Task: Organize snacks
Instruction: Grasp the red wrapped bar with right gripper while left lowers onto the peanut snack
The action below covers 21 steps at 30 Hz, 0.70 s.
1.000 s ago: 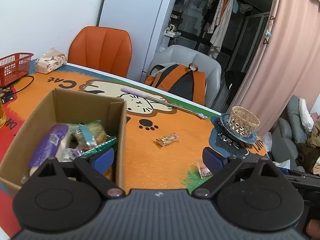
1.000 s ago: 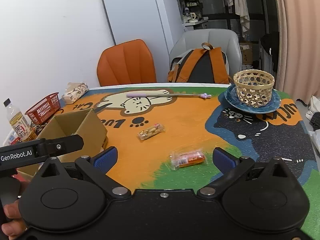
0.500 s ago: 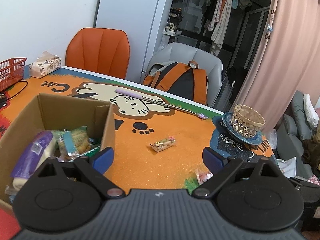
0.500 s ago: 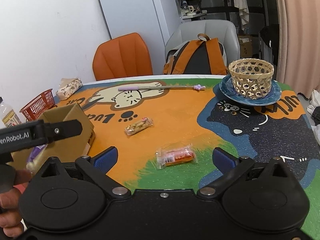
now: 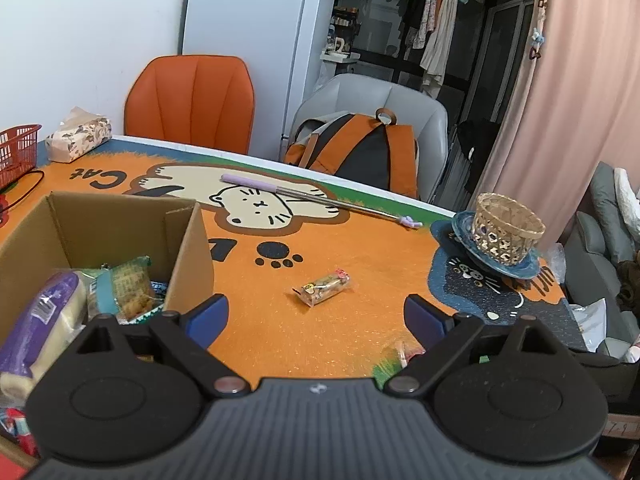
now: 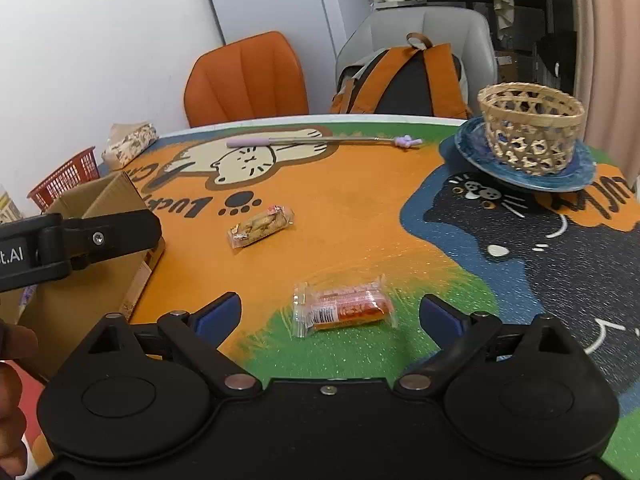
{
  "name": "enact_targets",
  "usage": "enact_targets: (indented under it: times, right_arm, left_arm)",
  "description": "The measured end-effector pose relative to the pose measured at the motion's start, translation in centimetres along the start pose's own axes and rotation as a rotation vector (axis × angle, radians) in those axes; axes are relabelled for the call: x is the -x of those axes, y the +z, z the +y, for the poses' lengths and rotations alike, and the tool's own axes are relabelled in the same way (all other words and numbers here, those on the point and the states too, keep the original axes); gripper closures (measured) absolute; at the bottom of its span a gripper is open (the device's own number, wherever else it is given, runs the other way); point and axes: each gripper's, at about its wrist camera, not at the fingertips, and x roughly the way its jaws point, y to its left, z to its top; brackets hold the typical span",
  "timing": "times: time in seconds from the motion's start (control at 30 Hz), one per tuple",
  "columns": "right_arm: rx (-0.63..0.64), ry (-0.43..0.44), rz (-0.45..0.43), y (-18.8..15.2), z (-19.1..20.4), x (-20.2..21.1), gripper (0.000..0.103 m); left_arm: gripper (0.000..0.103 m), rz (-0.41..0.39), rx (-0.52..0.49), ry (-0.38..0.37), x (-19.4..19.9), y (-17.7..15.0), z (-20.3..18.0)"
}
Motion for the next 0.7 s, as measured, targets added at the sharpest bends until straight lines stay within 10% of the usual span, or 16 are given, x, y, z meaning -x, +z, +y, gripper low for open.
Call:
enact_targets:
  times: [0.37,0.7]
  right_arm:
    - [0.042,-0.003,0.011,-0.7,-0.4,-3.1,0.009]
    - [0.014,-0.008,-0.031,-0.7,-2.2,-2.4,0.053]
  left_arm:
    - [0.010,0.012,-0.036,0.041,-2.8,0.4,-1.0]
    - [0.011,-0.018,-0.095,0.051,-3.6,0.7,-3.1]
